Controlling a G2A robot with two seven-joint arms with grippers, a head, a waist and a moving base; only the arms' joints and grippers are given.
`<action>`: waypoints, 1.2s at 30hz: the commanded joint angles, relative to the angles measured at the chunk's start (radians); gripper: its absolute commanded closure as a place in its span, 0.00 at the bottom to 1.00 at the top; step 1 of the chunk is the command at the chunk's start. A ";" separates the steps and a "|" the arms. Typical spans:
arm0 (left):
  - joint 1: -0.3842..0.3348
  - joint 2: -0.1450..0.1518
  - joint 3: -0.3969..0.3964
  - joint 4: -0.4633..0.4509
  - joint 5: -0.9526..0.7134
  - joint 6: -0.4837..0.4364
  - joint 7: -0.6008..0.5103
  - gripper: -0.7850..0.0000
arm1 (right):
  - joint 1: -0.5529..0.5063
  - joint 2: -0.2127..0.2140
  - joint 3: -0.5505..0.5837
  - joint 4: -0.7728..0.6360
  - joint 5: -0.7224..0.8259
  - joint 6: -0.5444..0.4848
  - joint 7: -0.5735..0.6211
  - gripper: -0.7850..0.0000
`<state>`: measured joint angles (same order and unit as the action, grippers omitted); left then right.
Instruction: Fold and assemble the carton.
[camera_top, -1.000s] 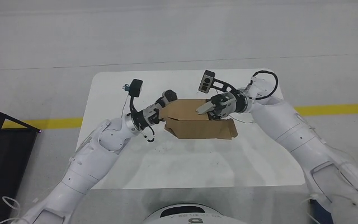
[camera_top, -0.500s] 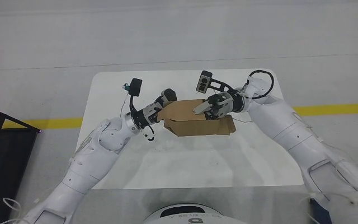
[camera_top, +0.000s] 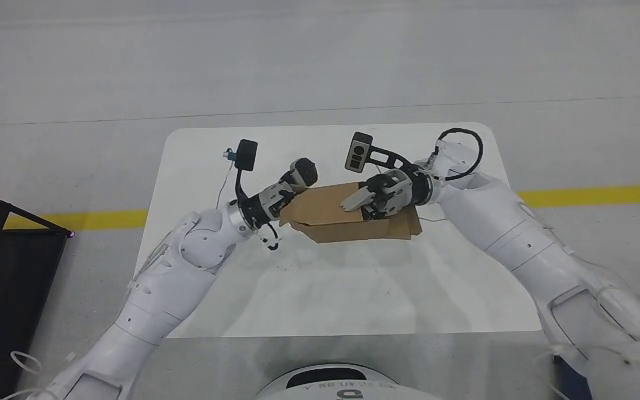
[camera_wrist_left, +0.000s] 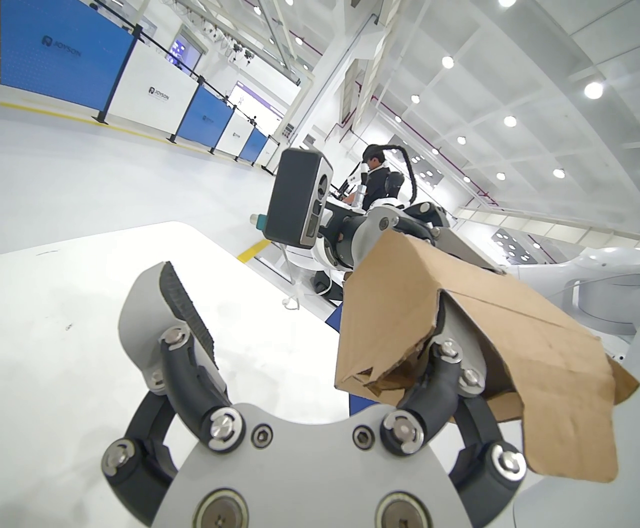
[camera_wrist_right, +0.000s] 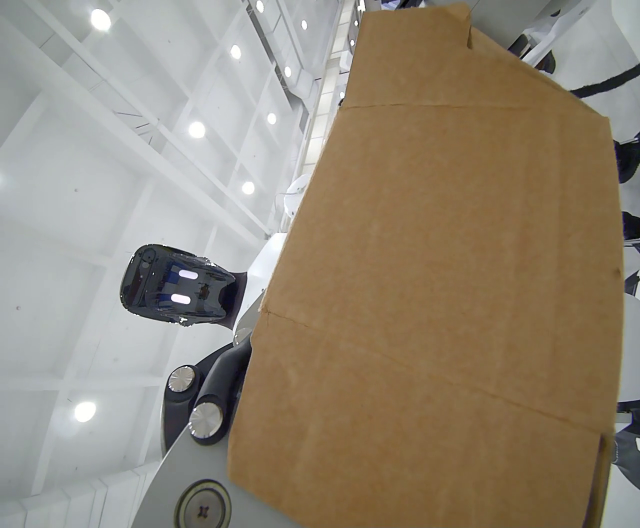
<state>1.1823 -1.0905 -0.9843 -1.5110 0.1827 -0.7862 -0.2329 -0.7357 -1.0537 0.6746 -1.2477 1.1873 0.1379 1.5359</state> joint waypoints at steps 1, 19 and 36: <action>-0.001 -0.003 0.002 0.002 -0.001 0.002 -0.002 0.00 | 0.002 -0.002 -0.004 0.004 -0.007 -0.002 0.000 1.00; 0.018 -0.009 -0.023 0.018 -0.012 -0.042 -0.026 0.00 | 0.026 -0.036 -0.005 0.099 0.016 0.005 0.000 1.00; 0.147 0.039 -0.182 0.102 -0.256 -0.226 -0.146 0.00 | -0.010 -0.021 0.053 0.052 0.100 0.036 0.000 1.00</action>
<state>1.3223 -1.0527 -1.1720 -1.3996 -0.0722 -1.0133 -0.3619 -0.7442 -1.0750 0.7256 -1.1929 1.2836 0.1722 1.5359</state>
